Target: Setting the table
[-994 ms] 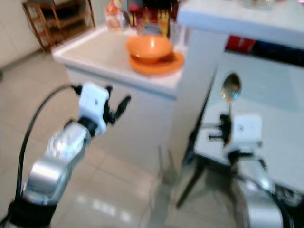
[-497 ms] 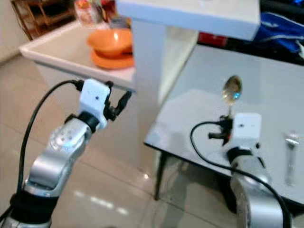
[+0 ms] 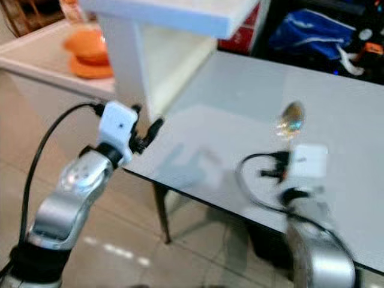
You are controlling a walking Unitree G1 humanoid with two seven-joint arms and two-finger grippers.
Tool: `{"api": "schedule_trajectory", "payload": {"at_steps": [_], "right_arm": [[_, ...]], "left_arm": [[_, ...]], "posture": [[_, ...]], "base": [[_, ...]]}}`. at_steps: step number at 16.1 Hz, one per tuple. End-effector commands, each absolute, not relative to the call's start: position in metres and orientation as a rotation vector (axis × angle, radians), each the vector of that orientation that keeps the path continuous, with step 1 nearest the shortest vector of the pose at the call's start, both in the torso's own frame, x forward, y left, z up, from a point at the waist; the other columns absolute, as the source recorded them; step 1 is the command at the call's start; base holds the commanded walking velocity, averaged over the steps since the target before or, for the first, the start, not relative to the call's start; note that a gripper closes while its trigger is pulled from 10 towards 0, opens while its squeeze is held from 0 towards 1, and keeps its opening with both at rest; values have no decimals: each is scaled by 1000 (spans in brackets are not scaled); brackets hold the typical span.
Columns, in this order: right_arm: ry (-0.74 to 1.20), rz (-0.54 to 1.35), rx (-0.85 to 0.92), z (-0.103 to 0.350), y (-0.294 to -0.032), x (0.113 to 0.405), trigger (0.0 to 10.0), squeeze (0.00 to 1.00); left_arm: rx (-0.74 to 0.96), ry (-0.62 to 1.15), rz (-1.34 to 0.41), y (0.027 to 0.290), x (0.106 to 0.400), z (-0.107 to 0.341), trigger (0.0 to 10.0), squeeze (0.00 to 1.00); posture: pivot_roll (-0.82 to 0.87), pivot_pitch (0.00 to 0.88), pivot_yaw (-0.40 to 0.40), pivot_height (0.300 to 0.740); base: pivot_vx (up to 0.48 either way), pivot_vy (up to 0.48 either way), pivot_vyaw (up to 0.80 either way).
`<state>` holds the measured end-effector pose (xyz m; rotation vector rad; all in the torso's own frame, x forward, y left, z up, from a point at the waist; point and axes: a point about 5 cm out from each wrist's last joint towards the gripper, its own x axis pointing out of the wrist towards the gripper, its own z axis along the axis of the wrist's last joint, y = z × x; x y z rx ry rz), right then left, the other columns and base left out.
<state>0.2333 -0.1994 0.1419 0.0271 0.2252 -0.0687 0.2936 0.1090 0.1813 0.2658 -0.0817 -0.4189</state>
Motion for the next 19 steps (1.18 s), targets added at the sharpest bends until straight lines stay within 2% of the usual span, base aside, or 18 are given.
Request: {"api": "schedule_trajectory", "payload": {"at_steps": [1,6,9,12,16,19], "right_arm": [[217,-76,20,146,-201,231,10000,0],[312,-42,46,137,-188,225,10000,0],[466,-67,101,124,-182,218,10000,0],[559,-58,156,117,-174,217,10000,0],[572,-72,243,115,-156,231,10000,0],[508,-13,223,124,-150,237,10000,0]], "left_arm": [[271,-93,-424,108,294,185,10000,0],[268,-72,-493,105,286,178,10000,0],[262,-27,-654,102,265,160,10000,0],[278,-7,-682,102,257,156,10000,0],[288,-3,-727,102,247,156,10000,0],[269,-39,-665,105,250,167,10000,0]], "posture": [[-58,55,42,740],[-63,49,32,740],[-61,65,15,740],[-44,102,-5,740],[-7,134,-3,740],[13,138,-4,740]], "base": [[0,-480,0],[0,-439,0],[0,0,0],[0,0,0],[0,0,0],[0,0,0]]}}
